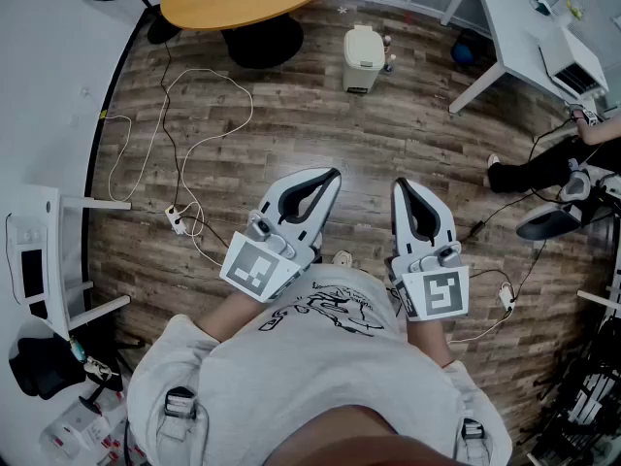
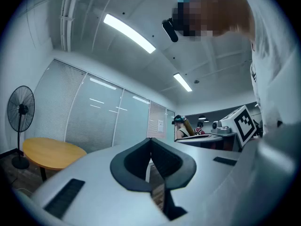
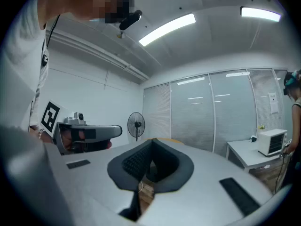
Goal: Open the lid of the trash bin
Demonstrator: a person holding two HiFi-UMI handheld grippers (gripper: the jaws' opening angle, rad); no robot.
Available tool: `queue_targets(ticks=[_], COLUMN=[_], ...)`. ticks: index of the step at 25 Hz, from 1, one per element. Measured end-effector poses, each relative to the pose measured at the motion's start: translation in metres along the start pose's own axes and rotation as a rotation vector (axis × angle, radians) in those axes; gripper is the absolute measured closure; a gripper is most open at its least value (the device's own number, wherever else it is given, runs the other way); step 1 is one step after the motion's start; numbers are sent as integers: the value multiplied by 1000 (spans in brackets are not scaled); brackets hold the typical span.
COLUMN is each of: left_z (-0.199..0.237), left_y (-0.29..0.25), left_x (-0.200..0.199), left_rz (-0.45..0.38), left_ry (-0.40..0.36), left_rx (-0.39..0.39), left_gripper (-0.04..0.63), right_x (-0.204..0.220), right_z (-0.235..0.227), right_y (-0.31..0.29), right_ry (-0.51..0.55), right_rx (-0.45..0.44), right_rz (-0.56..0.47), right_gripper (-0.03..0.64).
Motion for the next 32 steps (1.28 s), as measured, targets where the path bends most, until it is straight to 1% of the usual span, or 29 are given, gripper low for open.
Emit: queue_targets(ticks=[5, 7, 10, 13, 16, 19, 21, 25, 28, 32], left_z=[10, 19, 34, 49, 61, 72, 77, 87, 95, 101], left_y=[8, 14, 21, 26, 28, 27, 24, 16, 8, -16], left_x=[-5, -5, -3, -1, -1, 0, -1, 2, 2, 3], left_rz=[-20, -15, -8, 22, 6, 6, -5, 18, 12, -11], left_ry=[4, 4, 0, 0, 4, 18, 20, 27, 17, 14], left_rx=[1, -1, 2, 4, 14, 21, 25, 20, 15, 29], left_gripper=[578, 580, 578, 578, 578, 578, 580, 578, 578, 578], right_x=[-7, -9, -7, -4, -4, -3, -1, 2, 3, 4], right_z=[8, 13, 20, 26, 31, 34, 32, 25, 19, -1], right_y=[-13, -21, -32, -41, -50, -60, -65, -76, -85, -96], right_ry=[0, -7, 10, 17, 3, 9, 8, 0, 0, -6], right_rx=[20, 30, 38, 62, 74, 71, 74, 81, 80, 87], right_rz=[-15, -16, -7, -8, -20, -3, 4, 10, 7, 6], right_gripper=[611, 611, 611, 611, 609, 609, 610, 611, 611, 611])
Point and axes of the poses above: the fingertips, and each gripper's own axes: y backward along the fingers, z to its left, x out of its underside, the point moved 7 cm from there along y, backward along the fingers, and after that the axes turned 1 degree about -z, right-handed, at the moved point
